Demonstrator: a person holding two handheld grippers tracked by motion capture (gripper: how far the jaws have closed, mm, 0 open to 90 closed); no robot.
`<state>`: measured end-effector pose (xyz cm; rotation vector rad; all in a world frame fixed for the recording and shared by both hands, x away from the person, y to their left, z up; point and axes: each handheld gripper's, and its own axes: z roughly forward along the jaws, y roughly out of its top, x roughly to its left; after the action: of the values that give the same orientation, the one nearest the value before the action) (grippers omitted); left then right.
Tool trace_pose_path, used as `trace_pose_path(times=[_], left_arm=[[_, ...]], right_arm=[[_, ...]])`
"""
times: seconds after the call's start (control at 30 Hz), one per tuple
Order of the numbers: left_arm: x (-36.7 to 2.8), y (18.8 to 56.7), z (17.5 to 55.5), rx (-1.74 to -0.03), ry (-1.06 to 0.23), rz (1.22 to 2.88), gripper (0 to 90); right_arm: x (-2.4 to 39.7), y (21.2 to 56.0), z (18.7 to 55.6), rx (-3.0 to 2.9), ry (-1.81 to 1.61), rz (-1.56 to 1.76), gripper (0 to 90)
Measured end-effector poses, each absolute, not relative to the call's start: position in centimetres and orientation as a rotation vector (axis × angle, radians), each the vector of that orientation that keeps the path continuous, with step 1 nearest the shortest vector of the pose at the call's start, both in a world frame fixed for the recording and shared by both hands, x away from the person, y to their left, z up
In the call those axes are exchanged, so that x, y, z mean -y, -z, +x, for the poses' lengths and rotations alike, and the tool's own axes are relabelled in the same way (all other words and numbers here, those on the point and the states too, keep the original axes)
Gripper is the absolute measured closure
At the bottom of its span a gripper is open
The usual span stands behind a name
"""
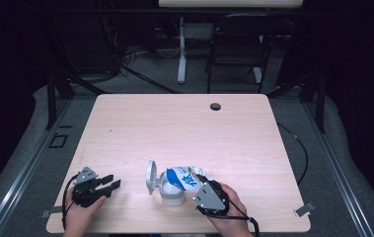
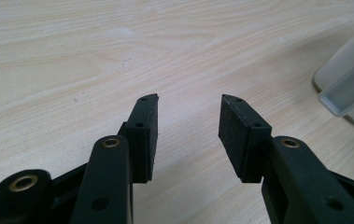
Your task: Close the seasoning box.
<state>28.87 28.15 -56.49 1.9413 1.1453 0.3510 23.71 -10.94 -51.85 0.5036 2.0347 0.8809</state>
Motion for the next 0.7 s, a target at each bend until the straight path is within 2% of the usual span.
trace_pose_path(times=[0.7], left_arm=[[-28.2,56.4,28.8,-1.146,-0.345,1.919,57.9]], right_arm=[[11.9,51.7,25.1,-2.053,-0.971,0.644,88.2]])
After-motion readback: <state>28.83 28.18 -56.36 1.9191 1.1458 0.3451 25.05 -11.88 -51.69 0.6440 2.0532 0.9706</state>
